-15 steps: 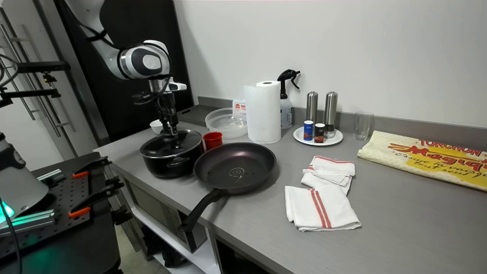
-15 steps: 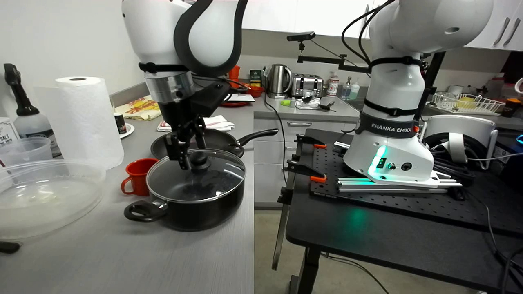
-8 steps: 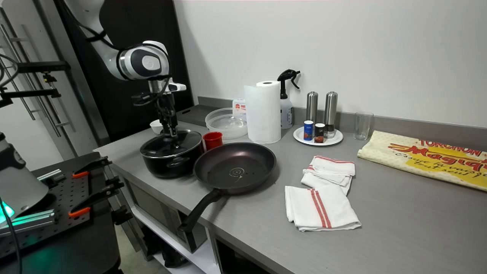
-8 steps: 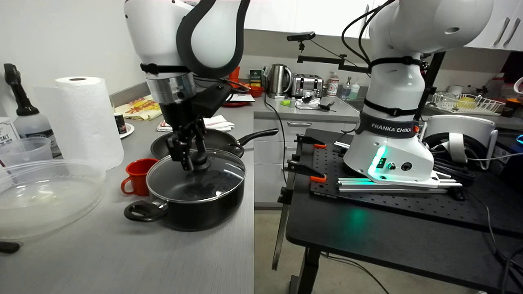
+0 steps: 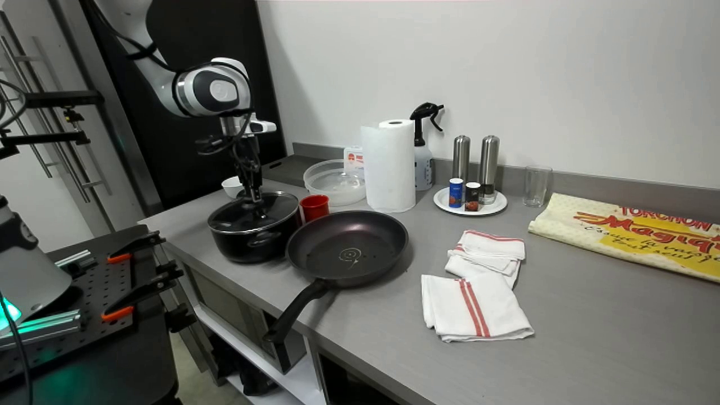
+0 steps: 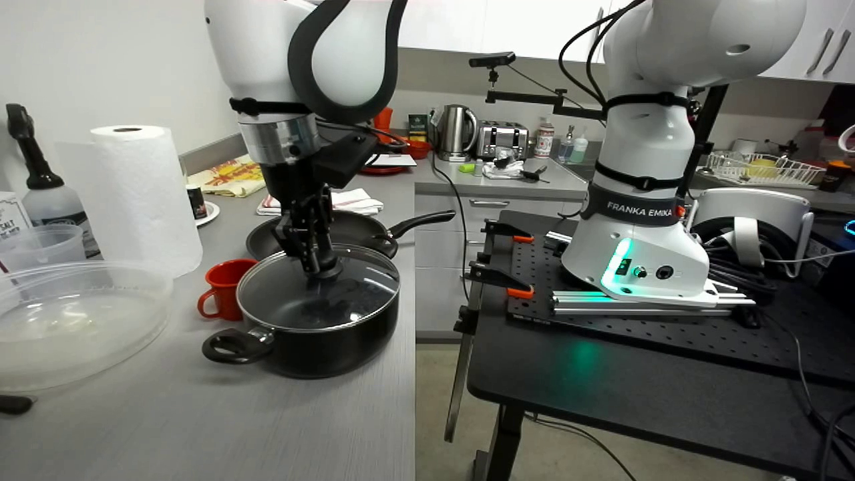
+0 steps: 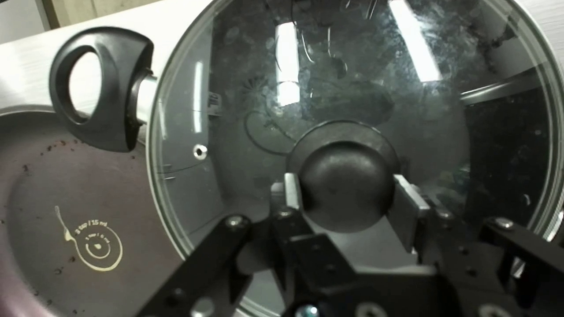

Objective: Remove the lid from the table and put it on the table

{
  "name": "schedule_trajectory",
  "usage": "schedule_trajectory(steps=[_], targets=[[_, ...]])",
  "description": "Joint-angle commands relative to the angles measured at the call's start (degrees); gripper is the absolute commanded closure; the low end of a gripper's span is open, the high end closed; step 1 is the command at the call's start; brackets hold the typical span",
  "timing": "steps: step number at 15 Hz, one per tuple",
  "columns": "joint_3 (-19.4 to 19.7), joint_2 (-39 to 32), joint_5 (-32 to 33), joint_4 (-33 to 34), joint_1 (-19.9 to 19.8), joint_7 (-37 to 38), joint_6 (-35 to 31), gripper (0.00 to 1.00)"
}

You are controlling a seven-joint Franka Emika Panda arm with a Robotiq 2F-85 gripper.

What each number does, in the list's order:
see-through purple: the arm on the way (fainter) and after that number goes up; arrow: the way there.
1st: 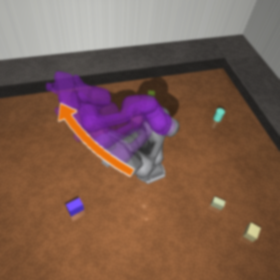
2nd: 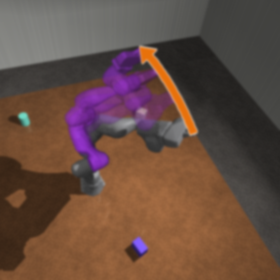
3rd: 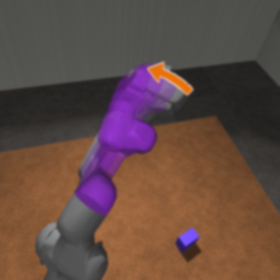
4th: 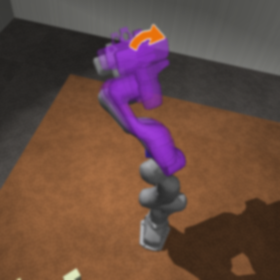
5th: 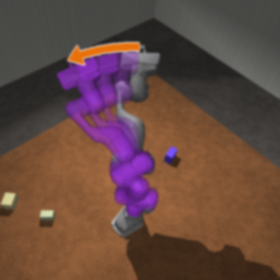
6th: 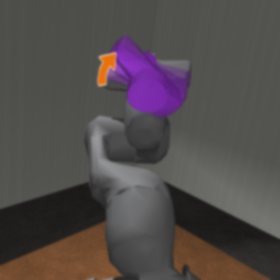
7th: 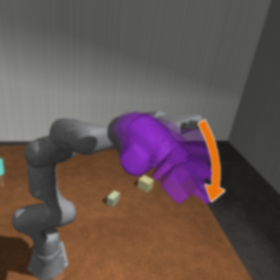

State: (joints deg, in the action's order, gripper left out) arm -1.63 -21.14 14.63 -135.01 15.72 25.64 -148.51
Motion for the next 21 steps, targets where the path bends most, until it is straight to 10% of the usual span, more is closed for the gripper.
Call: schedule_trajectory(steps=[1,21], targets=[[0.09,0.52,-0.81,-1.12,0.19,-0.94,-1.79,0.75],[-0.54,14.18,3.97,-8.66,1.05,2.44,-4.21,0.75]])
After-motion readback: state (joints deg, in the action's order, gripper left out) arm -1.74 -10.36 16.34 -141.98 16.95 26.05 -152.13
